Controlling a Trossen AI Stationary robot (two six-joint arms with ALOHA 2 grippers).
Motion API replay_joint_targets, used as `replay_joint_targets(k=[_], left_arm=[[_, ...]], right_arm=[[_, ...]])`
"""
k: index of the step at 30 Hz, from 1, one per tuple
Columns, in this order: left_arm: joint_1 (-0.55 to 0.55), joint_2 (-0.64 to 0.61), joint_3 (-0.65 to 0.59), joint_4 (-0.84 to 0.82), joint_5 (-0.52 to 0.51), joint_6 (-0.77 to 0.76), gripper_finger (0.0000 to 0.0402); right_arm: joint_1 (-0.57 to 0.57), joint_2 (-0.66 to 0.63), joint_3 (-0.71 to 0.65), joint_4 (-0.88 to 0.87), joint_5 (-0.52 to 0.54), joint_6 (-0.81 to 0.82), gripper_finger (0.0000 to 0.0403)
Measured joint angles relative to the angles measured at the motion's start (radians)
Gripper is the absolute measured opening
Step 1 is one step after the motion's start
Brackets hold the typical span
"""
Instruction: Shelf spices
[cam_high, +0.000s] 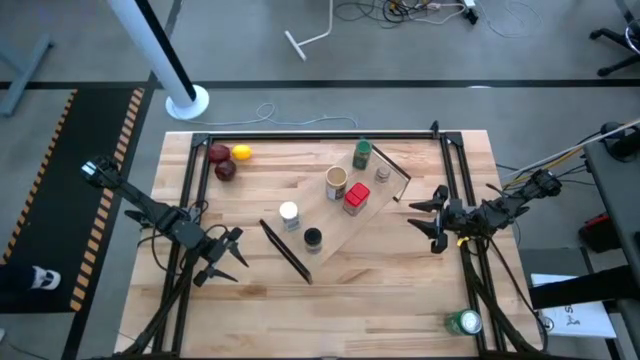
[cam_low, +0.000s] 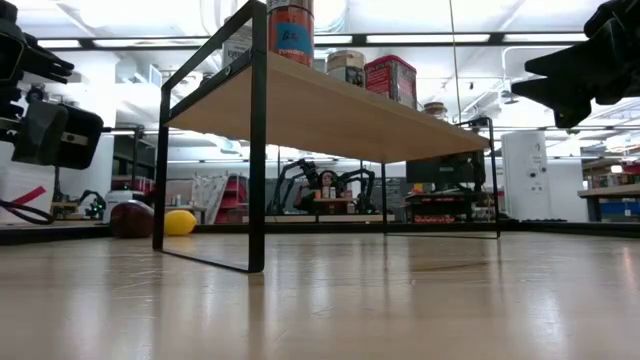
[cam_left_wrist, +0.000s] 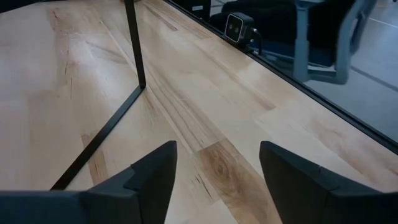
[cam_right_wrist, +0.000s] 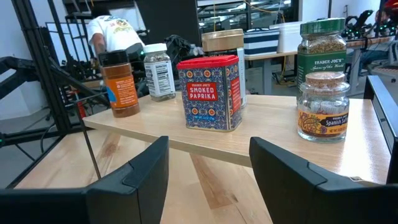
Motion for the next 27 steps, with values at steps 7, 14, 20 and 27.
replay_joint_targets(k=[7, 14, 20, 27], left_arm=[[0.000, 0.000, 0.000, 0.000, 0.000, 0.000, 0.0232], [0.000, 0.000, 0.000, 0.000, 0.000, 0.000, 0.0240], [0.000, 0.000, 0.000, 0.000, 0.000, 0.000, 0.0236], [0.000, 0.000, 0.000, 0.000, 0.000, 0.000, 0.0225]], right_arm=[[0.000, 0.000, 0.000, 0.000, 0.000, 0.000, 0.0199], [0.000, 0.000, 0.000, 0.000, 0.000, 0.000, 0.0199], [0.000, 0.000, 0.000, 0.000, 0.000, 0.000, 0.0199], [0.000, 0.000, 0.000, 0.000, 0.000, 0.000, 0.0199]])
